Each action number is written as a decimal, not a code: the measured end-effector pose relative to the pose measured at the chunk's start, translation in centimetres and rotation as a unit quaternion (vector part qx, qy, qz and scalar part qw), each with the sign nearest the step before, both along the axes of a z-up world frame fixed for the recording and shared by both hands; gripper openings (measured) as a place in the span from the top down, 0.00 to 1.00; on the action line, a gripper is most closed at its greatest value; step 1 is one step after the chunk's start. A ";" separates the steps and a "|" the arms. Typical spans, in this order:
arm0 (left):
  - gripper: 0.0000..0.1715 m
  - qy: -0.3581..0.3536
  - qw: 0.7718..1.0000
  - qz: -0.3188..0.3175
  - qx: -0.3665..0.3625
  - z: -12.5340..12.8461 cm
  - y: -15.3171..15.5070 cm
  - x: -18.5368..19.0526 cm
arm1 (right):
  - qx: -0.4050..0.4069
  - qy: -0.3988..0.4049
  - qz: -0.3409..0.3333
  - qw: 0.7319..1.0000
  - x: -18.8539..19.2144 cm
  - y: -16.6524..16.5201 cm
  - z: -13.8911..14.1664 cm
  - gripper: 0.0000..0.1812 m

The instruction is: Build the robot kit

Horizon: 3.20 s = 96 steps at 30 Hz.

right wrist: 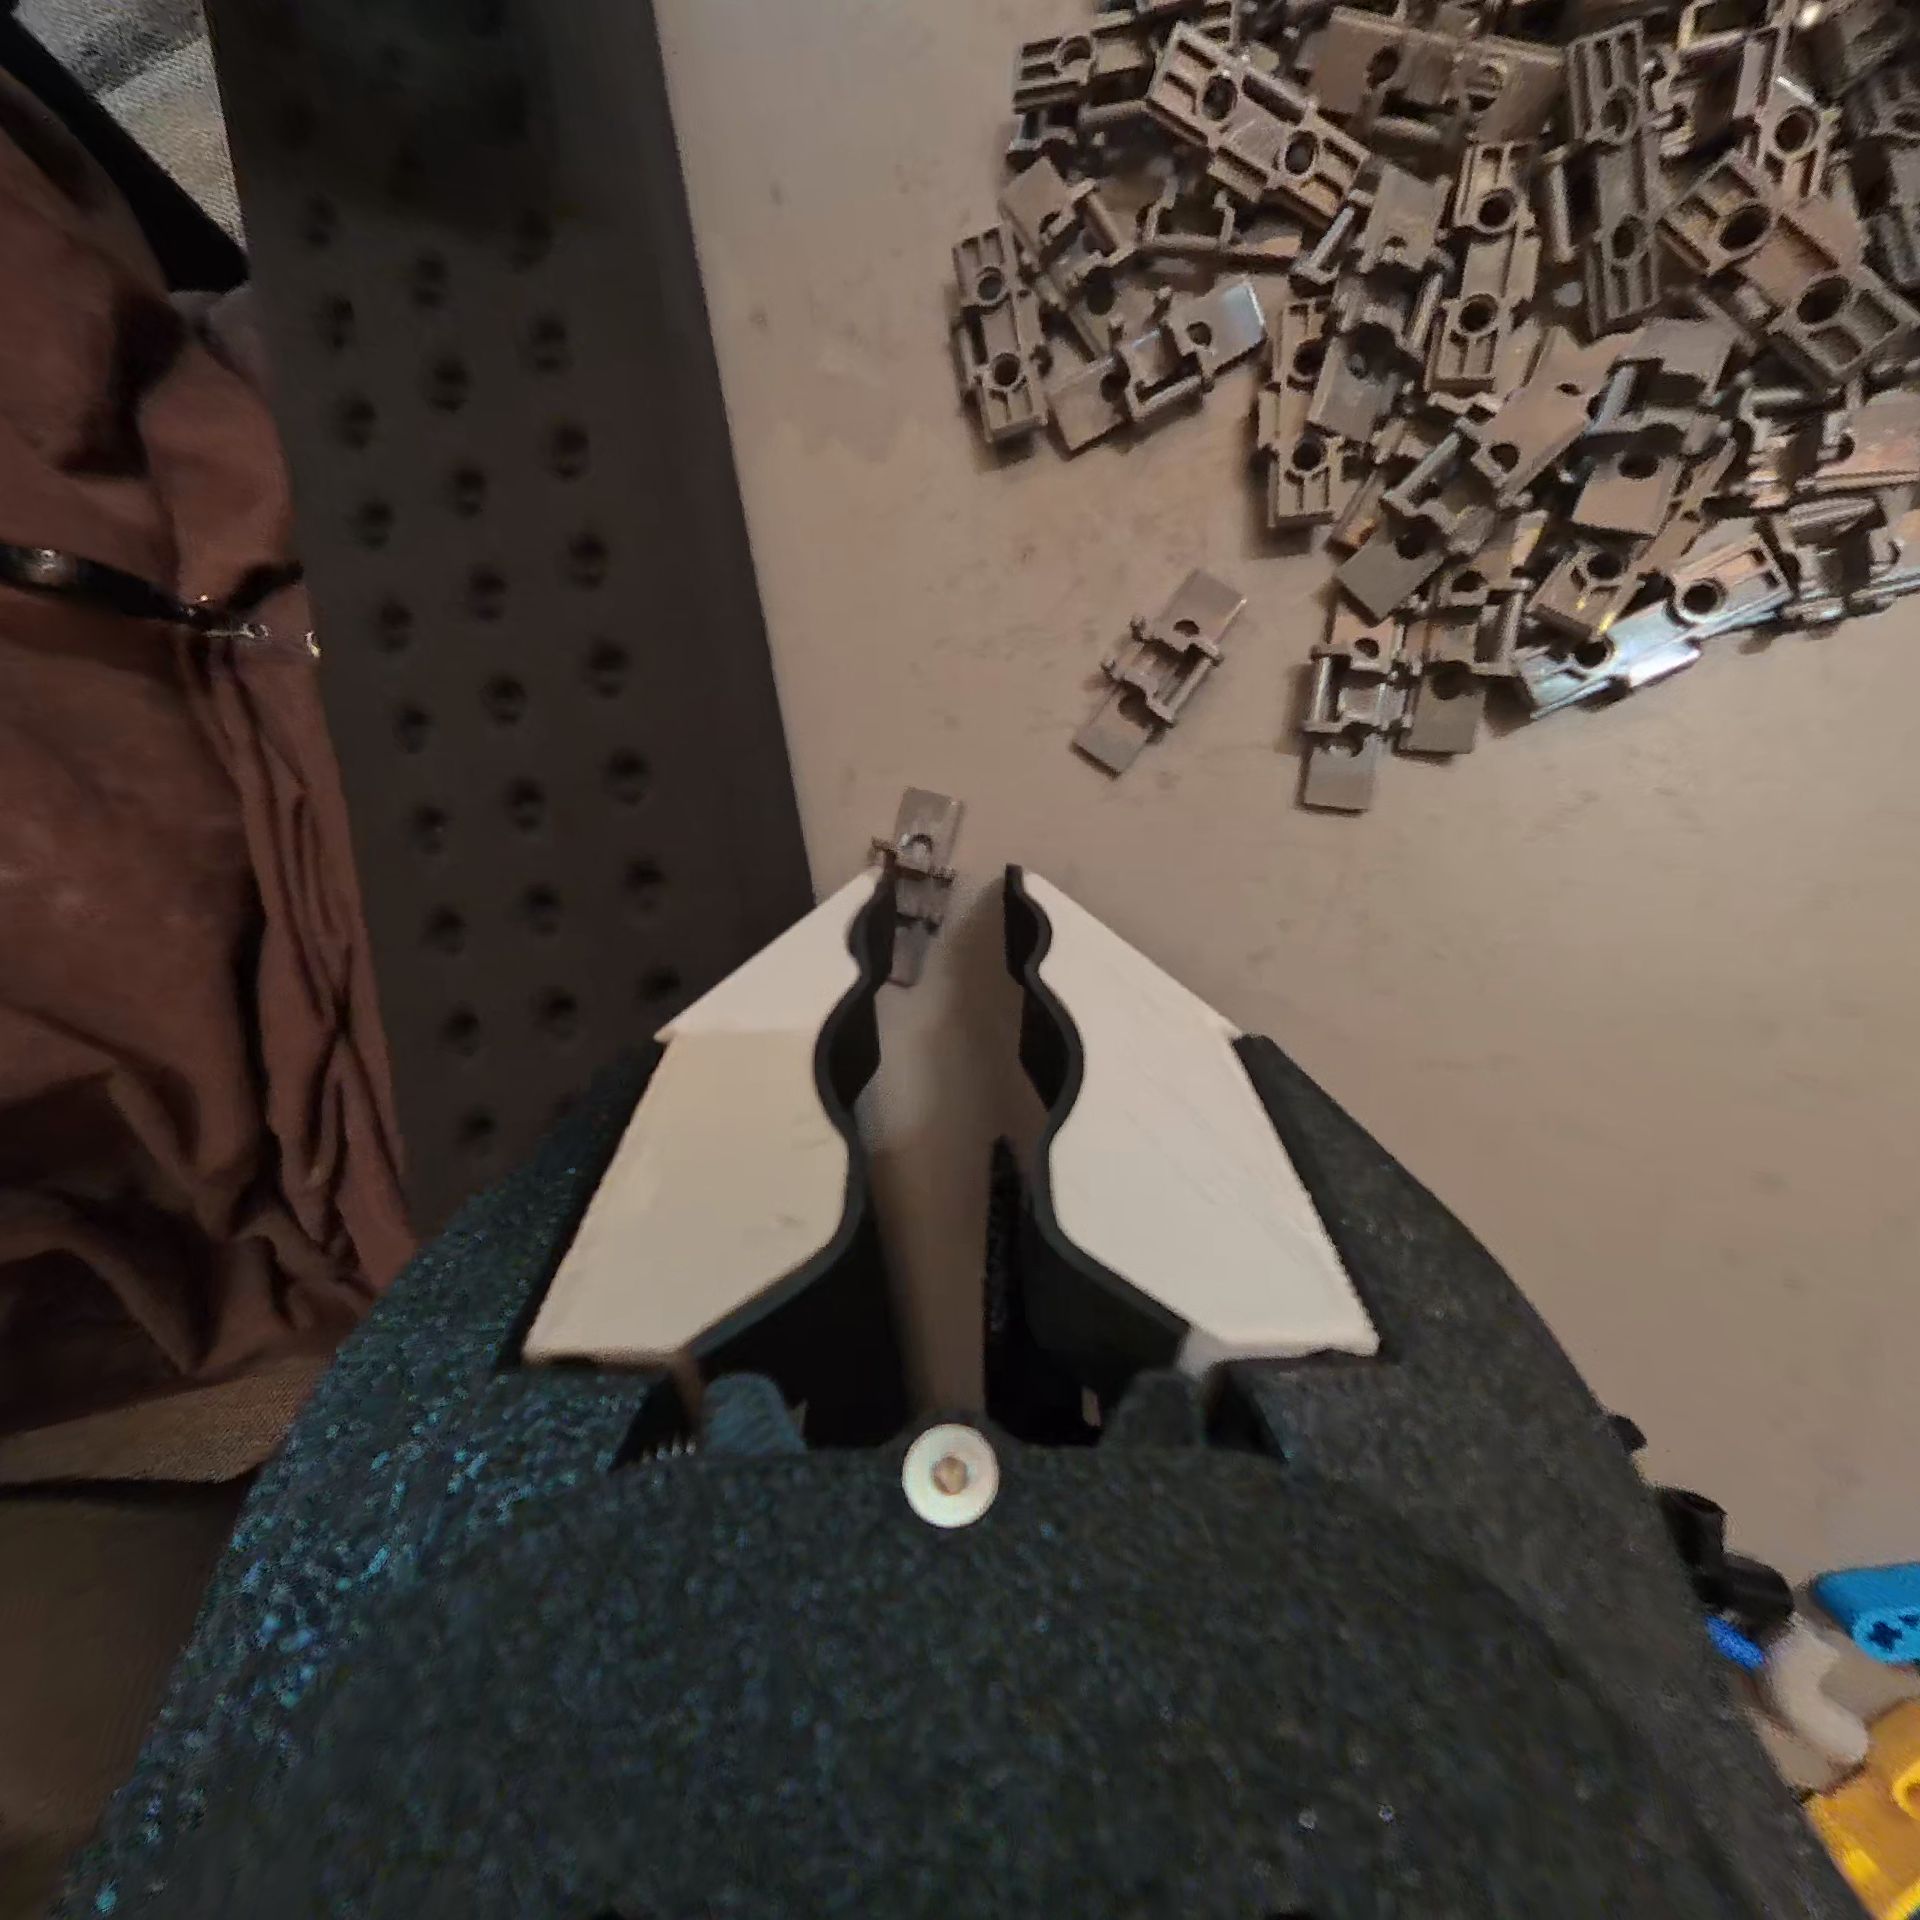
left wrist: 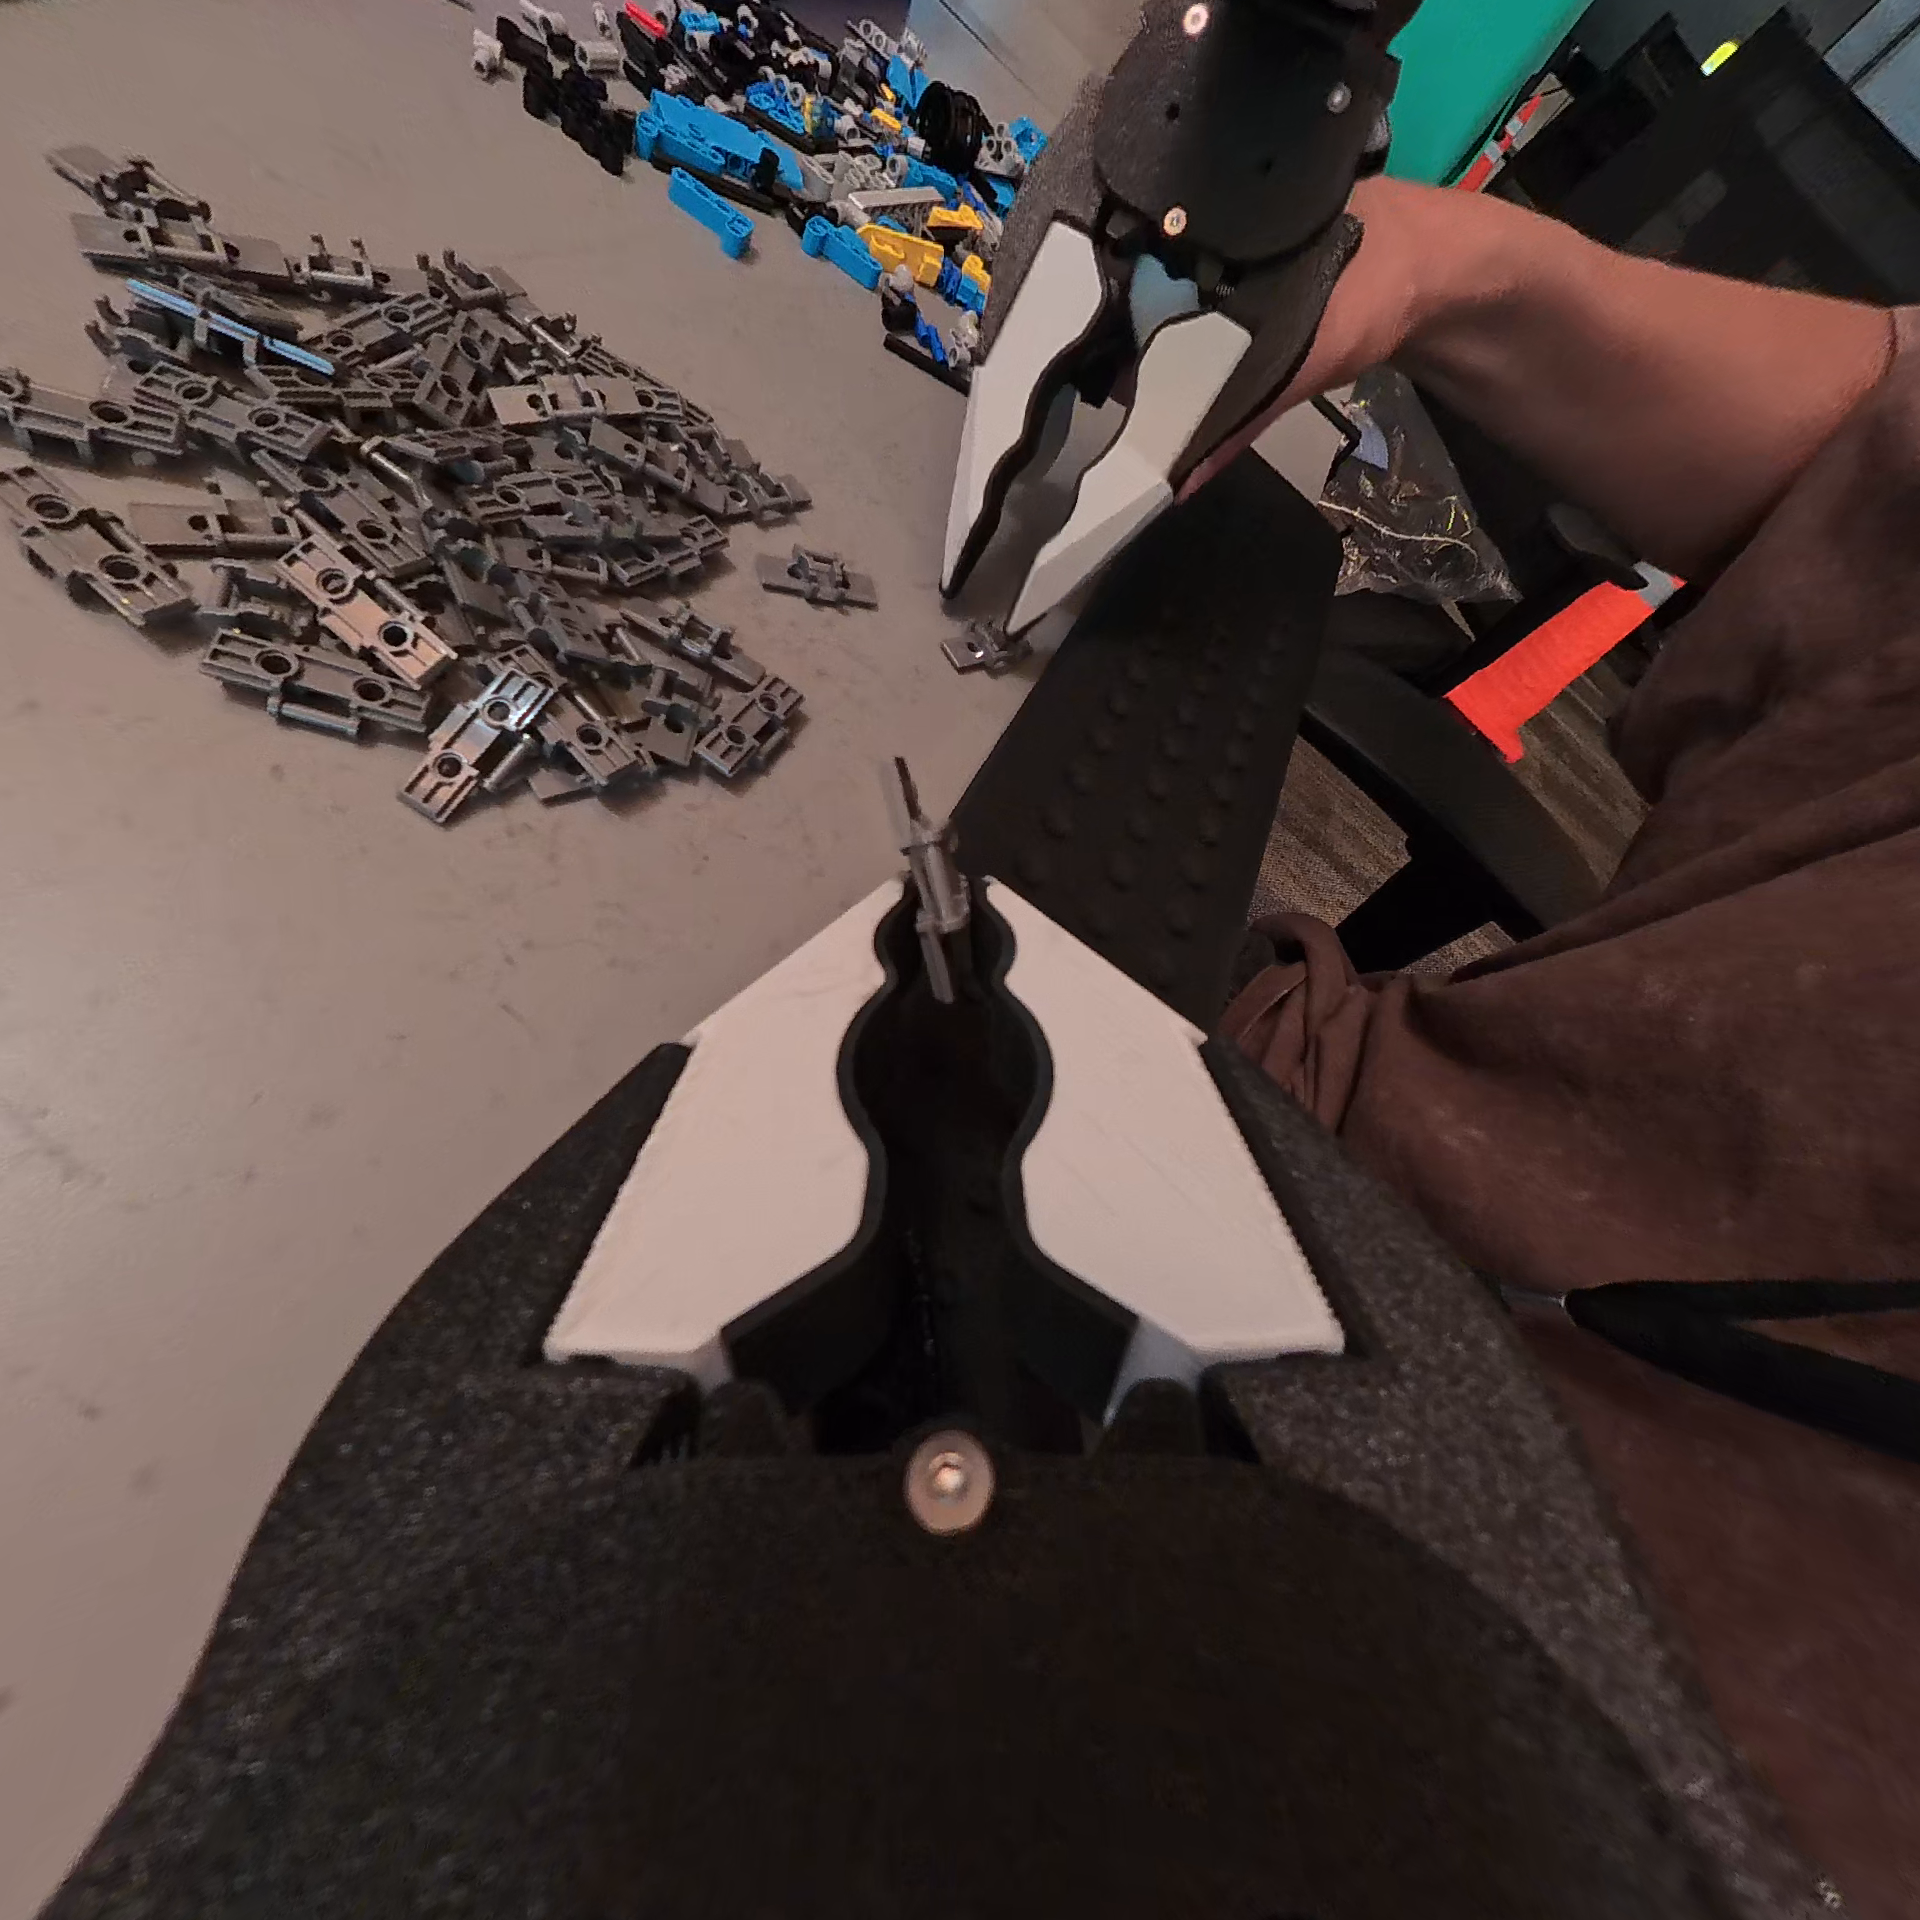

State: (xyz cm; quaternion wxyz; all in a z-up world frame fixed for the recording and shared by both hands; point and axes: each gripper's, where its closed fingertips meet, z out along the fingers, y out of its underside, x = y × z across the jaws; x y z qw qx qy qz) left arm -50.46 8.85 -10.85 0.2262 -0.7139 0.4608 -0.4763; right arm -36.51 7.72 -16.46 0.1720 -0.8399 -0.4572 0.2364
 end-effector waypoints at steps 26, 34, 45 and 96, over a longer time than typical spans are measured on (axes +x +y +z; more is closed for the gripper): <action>0.96 -0.008 1.000 -0.009 0.004 0.6 -0.6 0.0 | -0.005 -0.091 -0.032 0.995 -1.3 -1.6 0.0 0.96; 0.95 -0.007 1.000 -0.013 0.005 0.5 -0.8 0.2 | -0.110 -0.030 -0.028 0.993 -1.3 -2.0 -0.1 0.96; 0.96 -0.150 0.988 0.019 -0.030 4.5 1.5 0.2 | 0.040 0.017 -0.036 0.998 -3.6 2.4 4.5 0.97; 0.97 -0.080 0.913 0.153 0.370 4.8 6.2 3.2 | 0.274 0.285 -0.295 0.870 -10.6 8.0 10.7 0.97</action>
